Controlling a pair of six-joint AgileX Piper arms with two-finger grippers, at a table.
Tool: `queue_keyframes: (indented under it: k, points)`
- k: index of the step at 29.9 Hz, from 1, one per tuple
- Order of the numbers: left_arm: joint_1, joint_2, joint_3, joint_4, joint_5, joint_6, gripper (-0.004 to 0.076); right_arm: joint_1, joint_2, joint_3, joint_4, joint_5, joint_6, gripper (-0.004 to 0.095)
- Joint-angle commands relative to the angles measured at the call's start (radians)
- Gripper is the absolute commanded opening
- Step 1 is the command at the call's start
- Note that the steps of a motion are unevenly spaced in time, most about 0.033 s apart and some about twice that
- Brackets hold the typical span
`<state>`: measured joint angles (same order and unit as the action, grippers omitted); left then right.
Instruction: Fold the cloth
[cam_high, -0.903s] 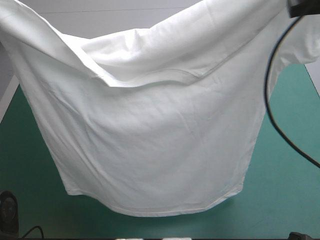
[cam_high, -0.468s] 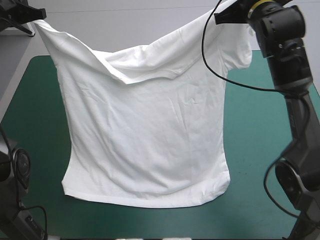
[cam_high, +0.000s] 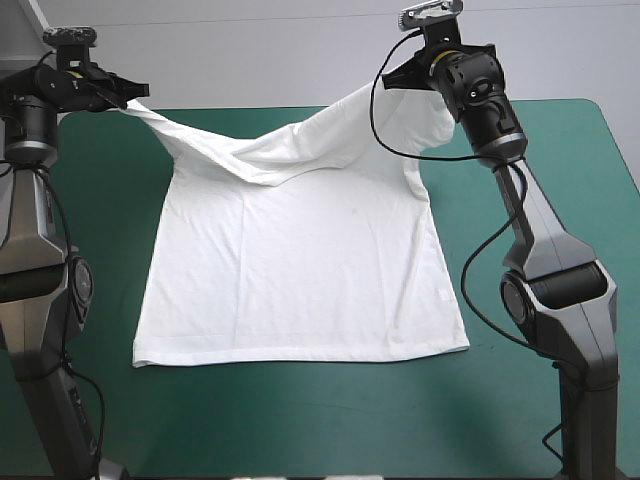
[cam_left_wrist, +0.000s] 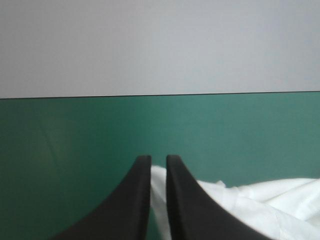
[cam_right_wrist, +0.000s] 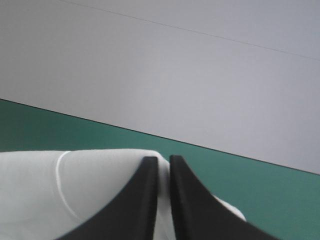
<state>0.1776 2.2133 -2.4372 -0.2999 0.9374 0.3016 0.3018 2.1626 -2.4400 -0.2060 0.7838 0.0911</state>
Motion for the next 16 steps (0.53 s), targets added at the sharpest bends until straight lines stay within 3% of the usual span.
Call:
queue_keyframes:
  k: [1, 4, 6, 9, 16]
  points:
    - [-0.001, -0.040, -0.032, -0.054, -0.085, 0.000, 0.0267, -0.058, -0.043, -0.030, 0.128, -0.096, -0.055, 0.0416]
    - [-0.001, -0.030, -0.017, -0.075, -0.082, 0.000, 0.0513, -0.087, -0.026, -0.030, 0.168, -0.091, -0.077, 0.0696]
    - [-0.001, -0.030, -0.015, -0.069, -0.072, 0.018, 0.0596, -0.098, -0.026, -0.030, 0.168, -0.081, -0.077, 0.0755]
    - [-0.001, -0.042, -0.019, -0.069, -0.047, 0.030, 0.0601, -0.099, -0.036, -0.030, 0.168, -0.018, -0.091, 0.0721]
    - [-0.001, -0.121, -0.057, -0.058, 0.171, 0.030, 0.0592, -0.099, -0.123, -0.032, 0.206, 0.312, -0.171, 0.0607]
